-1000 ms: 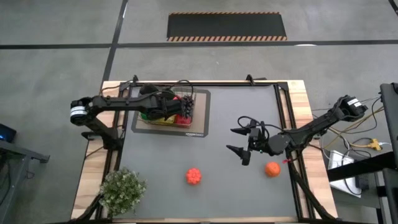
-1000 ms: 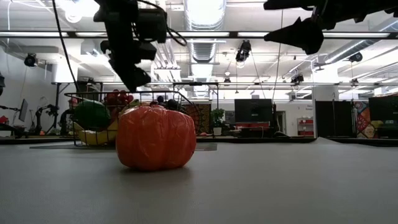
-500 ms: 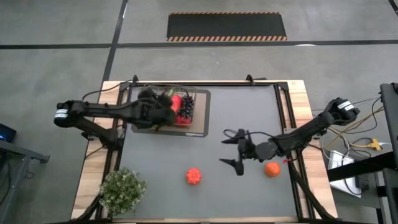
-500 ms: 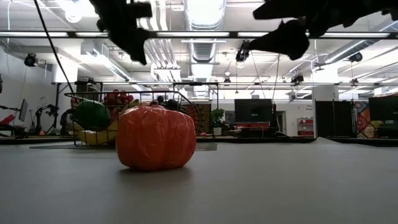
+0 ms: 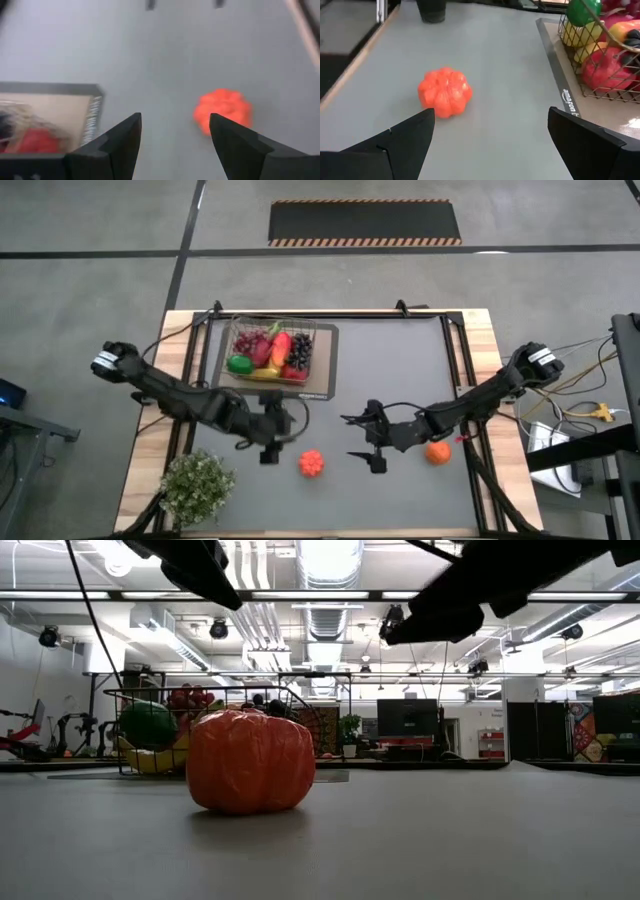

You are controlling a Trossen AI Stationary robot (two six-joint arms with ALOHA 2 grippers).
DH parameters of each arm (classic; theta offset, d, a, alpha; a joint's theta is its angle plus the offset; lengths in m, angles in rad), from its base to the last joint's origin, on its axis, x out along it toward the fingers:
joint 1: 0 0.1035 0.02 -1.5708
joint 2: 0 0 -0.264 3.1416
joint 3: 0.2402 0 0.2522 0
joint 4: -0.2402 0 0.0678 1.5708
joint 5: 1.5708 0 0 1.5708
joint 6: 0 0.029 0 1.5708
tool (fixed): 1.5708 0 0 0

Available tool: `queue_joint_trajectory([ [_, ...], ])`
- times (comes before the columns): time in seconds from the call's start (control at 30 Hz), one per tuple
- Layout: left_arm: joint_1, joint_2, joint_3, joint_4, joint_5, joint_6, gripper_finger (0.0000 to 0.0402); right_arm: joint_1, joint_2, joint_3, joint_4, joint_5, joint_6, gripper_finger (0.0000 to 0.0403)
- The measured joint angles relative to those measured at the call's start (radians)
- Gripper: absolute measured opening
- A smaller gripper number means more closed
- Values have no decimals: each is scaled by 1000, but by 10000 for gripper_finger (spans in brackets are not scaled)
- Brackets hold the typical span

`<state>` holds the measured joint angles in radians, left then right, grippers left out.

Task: Build produce basket
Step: Put the orange pumpkin into the wire basket

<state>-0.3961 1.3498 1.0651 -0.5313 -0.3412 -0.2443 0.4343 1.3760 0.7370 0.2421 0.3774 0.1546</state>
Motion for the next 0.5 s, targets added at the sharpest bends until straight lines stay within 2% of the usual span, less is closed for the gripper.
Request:
queue_joint_trajectory([
  [0.13,-52,67,-25,117,9,-13,230,0,-5,-45,75,-12,-55,369],
  [0.3,-66,179,-30,213,23,-34,287,0,-7,-100,197,-15,-112,369],
  [0.5,-67,298,-29,315,85,-32,332,0,-7,-110,212,-17,-130,369],
])
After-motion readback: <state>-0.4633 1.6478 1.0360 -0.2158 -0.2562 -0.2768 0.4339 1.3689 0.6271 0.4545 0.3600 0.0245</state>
